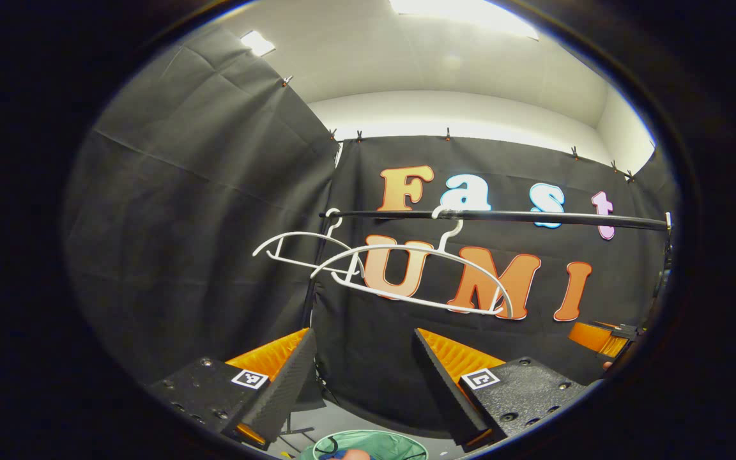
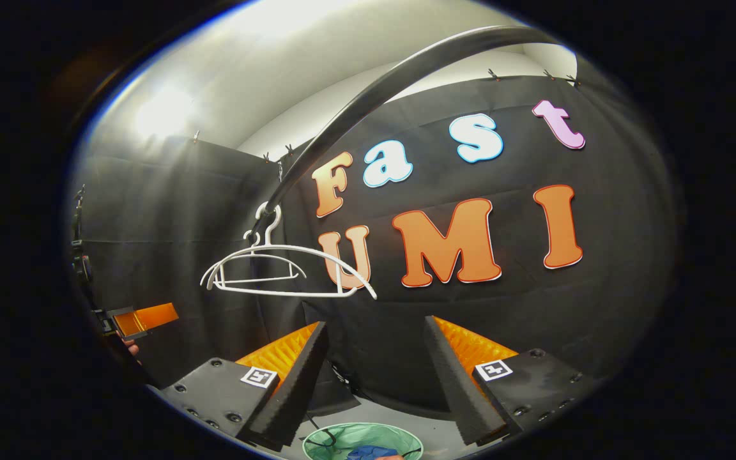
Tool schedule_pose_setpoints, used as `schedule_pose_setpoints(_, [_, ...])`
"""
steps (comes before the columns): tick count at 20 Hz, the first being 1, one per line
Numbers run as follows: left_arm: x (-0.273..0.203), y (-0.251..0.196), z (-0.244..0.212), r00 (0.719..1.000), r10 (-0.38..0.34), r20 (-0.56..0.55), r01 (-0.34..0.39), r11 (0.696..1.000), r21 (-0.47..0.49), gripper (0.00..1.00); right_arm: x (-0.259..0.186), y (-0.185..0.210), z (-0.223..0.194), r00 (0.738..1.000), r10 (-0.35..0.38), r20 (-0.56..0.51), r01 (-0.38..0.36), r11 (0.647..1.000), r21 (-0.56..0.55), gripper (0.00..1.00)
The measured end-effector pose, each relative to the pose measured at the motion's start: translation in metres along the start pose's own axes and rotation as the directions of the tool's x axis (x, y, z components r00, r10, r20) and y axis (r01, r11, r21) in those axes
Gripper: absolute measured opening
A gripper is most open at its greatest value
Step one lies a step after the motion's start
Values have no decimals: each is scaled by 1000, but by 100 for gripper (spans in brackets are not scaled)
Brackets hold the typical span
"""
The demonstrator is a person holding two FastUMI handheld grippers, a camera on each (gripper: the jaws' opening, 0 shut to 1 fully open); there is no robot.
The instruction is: Grasp the clothes on the hanger with both hands and then place them into the laundry hamper below.
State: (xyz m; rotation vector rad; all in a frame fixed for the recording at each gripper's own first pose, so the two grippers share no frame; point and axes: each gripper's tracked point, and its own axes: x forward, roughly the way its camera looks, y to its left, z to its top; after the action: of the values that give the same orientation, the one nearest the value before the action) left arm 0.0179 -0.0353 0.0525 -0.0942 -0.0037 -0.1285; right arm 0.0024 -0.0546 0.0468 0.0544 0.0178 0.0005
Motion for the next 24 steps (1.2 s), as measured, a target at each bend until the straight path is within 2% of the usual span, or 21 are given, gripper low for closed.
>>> schedule_pose_setpoints(2, [0,-5,-2,1000,-18,-11,17,1000,-15,92,-2,3,-1,1000,7,-6,-7,1000,11,100])
schedule_pose_setpoints(3, [-1,-6,-4,1000,-21,-16,21,1000,-16,92,-3,6,1,1000,13,-3,-13,1000,20,97])
schedule_pose_setpoints(10, [0,-5,-5,1000,-13,-13,13,1000,1,95,-5,19,3,999,55,0,-55,998,23,97])
schedule_pose_setpoints(15, [4,-4,-6,1000,-17,-16,16,1000,-22,95,-3,20,4,998,60,2,-60,998,19,97])
schedule_pose_setpoints(16, [4,-4,-4,1000,-16,-12,16,1000,-22,92,-2,20,4,998,59,1,-59,998,20,97])
schedule_pose_setpoints(18, [5,-3,-2,1000,-15,-8,15,1000,-15,92,0,19,2,998,55,-4,-55,998,21,97])
schedule_pose_setpoints(19, [5,-3,-2,1000,-16,-8,16,1000,-10,95,1,20,1,998,56,-8,-56,998,22,97])
schedule_pose_setpoints(22, [7,-4,-2,1000,-23,-8,23,1000,-5,92,2,24,2,998,65,-6,-65,998,24,97])
schedule_pose_setpoints(24, [9,-7,-2,999,-30,-10,30,999,-12,95,3,25,3,998,66,-2,-66,998,21,97])
